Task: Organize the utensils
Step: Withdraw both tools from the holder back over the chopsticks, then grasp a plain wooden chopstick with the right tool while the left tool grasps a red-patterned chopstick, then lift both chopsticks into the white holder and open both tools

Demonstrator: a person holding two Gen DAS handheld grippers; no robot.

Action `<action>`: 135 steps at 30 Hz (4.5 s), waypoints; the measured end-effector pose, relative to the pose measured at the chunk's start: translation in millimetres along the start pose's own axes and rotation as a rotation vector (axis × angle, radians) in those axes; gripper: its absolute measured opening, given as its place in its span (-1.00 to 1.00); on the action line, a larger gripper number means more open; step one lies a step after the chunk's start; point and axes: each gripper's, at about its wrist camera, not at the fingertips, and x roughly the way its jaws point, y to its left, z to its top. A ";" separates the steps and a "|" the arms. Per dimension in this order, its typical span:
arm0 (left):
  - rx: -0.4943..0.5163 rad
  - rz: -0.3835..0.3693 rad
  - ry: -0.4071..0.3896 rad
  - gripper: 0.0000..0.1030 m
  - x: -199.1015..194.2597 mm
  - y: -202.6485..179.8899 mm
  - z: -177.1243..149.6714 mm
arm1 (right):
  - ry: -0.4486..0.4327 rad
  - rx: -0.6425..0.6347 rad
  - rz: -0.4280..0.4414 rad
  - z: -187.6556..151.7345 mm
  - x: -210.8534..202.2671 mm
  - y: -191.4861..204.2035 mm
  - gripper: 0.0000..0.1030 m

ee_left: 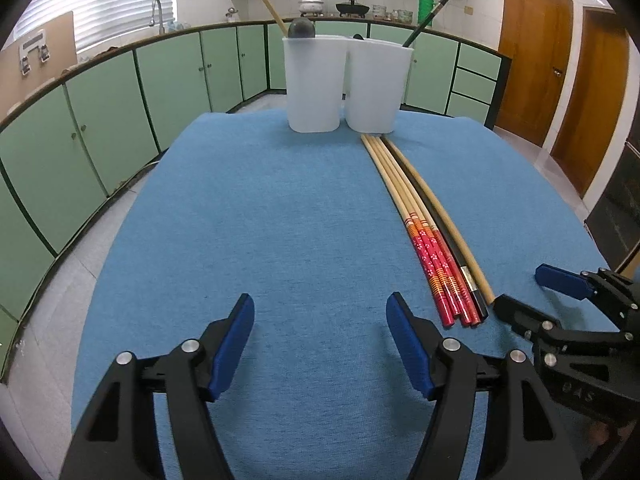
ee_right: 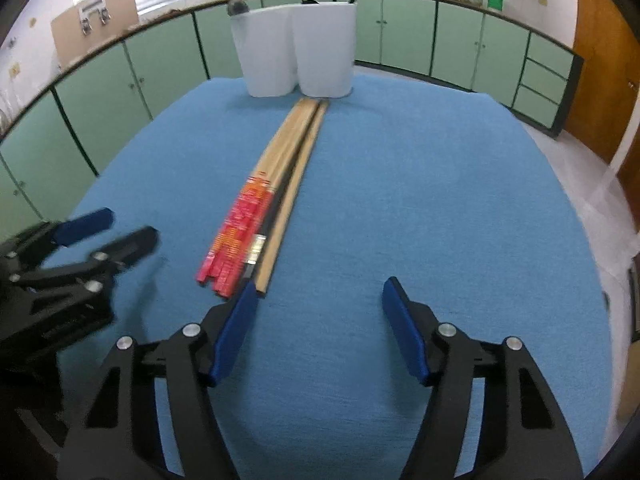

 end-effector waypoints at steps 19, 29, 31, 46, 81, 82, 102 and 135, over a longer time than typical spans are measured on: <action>0.014 -0.021 -0.002 0.32 -2.6 -8.2 -1.0 | -0.006 -0.067 0.018 4.1 5.1 19.0 -0.86; 0.032 -0.108 0.028 0.32 -1.7 -33.1 -4.1 | -0.010 0.011 -0.012 1.7 1.3 -15.8 -0.88; 0.038 -0.112 0.036 0.32 0.6 -37.5 -4.3 | -0.010 0.025 -0.006 1.0 1.4 -21.3 -0.88; -0.007 -0.022 0.063 0.32 7.0 -19.6 -0.7 | -0.014 0.031 0.008 -1.0 -0.3 -24.8 -0.88; 0.051 -0.066 -0.116 -0.89 -59.1 -22.2 35.1 | -0.145 0.006 0.037 26.1 -60.6 -28.6 -0.88; 0.052 -0.067 -0.132 -0.89 -64.3 -21.6 39.0 | -0.158 0.008 0.041 30.1 -67.3 -29.9 -0.88; 0.090 -0.126 -0.347 -0.90 -129.1 -13.6 129.3 | -0.308 -0.071 0.131 127.4 -142.1 -35.1 -0.89; 0.128 -0.070 -0.609 -0.90 -70.6 -6.9 330.4 | -0.519 -0.067 0.146 333.3 -109.4 -75.5 -0.89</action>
